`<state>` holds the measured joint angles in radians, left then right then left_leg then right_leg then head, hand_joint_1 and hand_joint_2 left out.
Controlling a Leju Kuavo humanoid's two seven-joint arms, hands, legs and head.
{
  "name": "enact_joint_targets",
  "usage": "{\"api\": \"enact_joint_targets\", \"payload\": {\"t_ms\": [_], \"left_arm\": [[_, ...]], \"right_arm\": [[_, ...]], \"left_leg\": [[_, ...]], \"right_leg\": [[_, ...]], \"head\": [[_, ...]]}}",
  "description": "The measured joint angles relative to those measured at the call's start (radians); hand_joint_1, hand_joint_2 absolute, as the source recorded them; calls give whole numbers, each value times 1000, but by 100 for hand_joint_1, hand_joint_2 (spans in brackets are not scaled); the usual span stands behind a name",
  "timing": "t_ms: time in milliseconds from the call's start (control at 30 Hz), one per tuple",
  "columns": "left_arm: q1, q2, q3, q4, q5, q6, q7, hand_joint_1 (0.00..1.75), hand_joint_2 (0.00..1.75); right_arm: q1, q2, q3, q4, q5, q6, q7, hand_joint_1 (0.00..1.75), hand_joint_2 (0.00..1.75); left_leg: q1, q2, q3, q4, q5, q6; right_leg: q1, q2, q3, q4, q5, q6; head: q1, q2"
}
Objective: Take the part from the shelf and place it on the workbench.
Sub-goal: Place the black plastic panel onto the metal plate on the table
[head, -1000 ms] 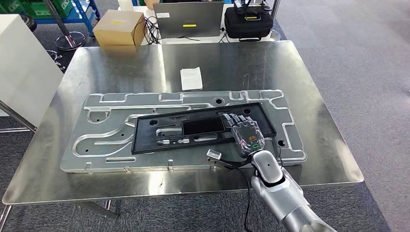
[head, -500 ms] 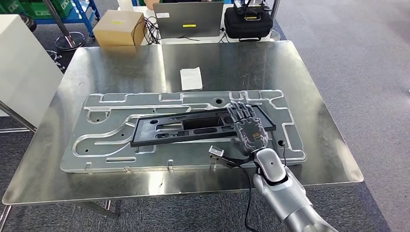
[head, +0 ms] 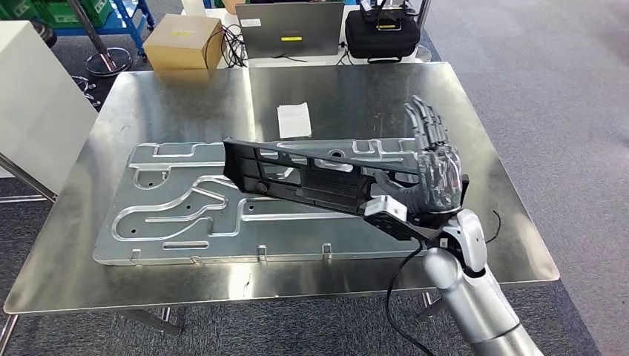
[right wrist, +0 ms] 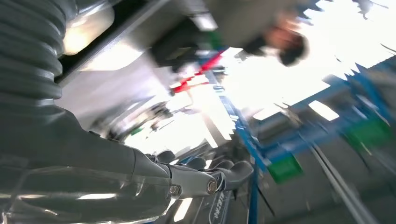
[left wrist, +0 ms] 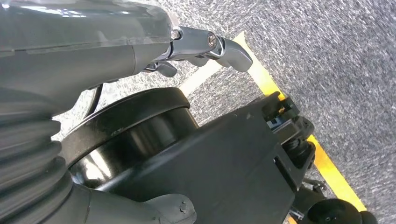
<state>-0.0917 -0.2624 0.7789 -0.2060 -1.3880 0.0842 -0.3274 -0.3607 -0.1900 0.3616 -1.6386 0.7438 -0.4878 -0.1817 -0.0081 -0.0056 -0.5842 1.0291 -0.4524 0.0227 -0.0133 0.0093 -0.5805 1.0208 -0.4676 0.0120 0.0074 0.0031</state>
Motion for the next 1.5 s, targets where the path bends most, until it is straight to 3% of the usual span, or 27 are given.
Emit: {"api": "enact_joint_targets", "payload": {"t_ms": [133, 267, 600, 900, 1033, 1267, 1500], "left_arm": [[4, 8, 9, 0, 19, -19, -24, 0, 175], [5, 18, 20, 0, 26, -27, -37, 0, 175], [7, 25, 24, 0, 30, -24, -56, 0, 175], [8, 30, 38, 0, 58, -25, -63, 0, 175], [8, 30, 62, 0, 102, -41, -109, 0, 0], [8, 33, 129, 0, 182, -116, -192, 0, 0], [8, 37, 153, 0, 181, -99, -186, 0, 0]], "right_arm": [[65, -59, -27, -216, -263, 20, -77, 0, 175], [112, -107, -57, -349, -366, 58, -103, 0, 175], [286, -124, -132, -424, -389, 81, -188, 0, 175], [330, -120, -150, -437, -370, 79, -198, 0, 175], [356, -117, -160, -457, -369, 68, -208, 0, 175], [431, -110, -182, -506, -383, 38, -261, 0, 175], [506, -101, -200, -559, -386, 17, -292, 0, 175]], "left_leg": [[0, -1, 0, 0, -1, 1], [0, 0, 1, 0, -2, 1], [0, -1, 1, 0, -2, 1], [0, -1, 1, 0, -2, 1], [0, -1, 1, 0, -2, 1], [-1, -1, 1, 1, -4, 3], [-7, -1, 1, 4, -8, 10]], "right_leg": [[0, -1, 1, 0, -1, 0], [0, 0, 1, 0, -1, 0], [0, -2, 2, -1, -2, 1], [0, -2, 2, -1, -2, 1], [0, -2, 2, -1, -2, 1], [-1, -2, 2, -2, -2, 1], [-8, -2, 4, -2, -3, 8]], "head": [[0, 0], [0, 0], [0, 0], [0, 0], [0, 0], [0, 0], [0, 0]]}}
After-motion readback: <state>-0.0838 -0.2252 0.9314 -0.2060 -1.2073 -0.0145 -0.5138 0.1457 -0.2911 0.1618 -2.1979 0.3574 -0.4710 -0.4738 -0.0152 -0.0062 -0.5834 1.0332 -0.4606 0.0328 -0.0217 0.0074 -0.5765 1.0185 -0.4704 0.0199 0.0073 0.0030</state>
